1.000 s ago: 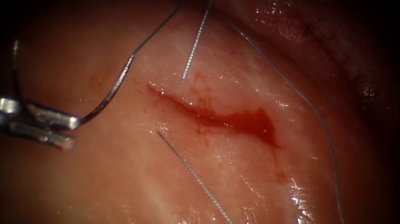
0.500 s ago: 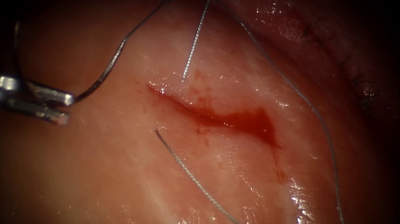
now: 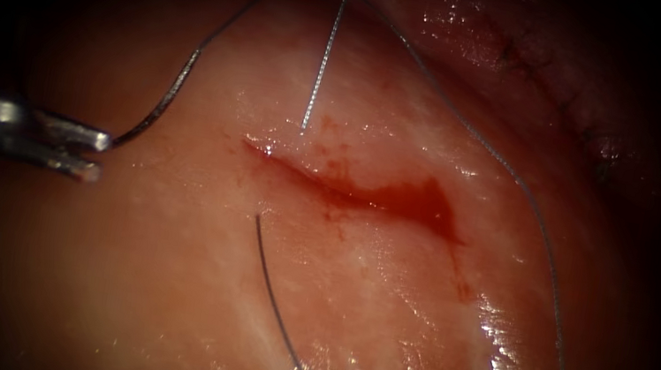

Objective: Wound Closure

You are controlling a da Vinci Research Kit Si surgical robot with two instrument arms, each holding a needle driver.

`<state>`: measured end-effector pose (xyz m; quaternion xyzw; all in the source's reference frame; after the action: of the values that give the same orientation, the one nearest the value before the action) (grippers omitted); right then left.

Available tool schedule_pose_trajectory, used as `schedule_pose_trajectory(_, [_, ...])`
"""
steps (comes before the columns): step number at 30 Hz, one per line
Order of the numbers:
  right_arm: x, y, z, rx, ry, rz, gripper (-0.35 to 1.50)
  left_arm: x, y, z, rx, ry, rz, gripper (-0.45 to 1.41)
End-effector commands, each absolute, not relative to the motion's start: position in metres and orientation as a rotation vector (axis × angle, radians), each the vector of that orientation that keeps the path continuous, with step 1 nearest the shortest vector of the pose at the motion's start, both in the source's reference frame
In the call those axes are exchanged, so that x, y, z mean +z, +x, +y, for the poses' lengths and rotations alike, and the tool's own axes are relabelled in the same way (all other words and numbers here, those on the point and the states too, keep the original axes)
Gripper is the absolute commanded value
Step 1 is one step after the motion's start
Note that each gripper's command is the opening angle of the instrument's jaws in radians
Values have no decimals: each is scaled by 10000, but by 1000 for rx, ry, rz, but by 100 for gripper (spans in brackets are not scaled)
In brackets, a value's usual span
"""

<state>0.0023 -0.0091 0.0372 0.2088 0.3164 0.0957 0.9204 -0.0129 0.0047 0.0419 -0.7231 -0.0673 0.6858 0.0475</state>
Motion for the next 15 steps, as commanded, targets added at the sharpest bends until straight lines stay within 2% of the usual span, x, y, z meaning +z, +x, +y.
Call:
schedule_pose_trajectory(1, [377,11,-78,264,401,692,148,426,-133,40,2089,-2205,-209,-45])
schedule_pose_trajectory(6, [369,5,-20,416,338,842,148,427,-136,38,2092,-2203,-204,-45])
schedule_pose_trajectory(8, [369,35,27,527,277,892,148,428,-136,36,2093,-2203,-202,-45])
schedule_pose_trajectory(10, [371,47,35,512,244,901,148,428,-136,37,2093,-2203,-202,-45])
schedule_pose_trajectory(11, [380,77,45,446,160,915,148,428,-135,37,2093,-2204,-203,-45])
schedule_pose_trajectory(15, [406,132,52,340,155,1077,133,428,-132,36,2095,-2203,-203,-45])
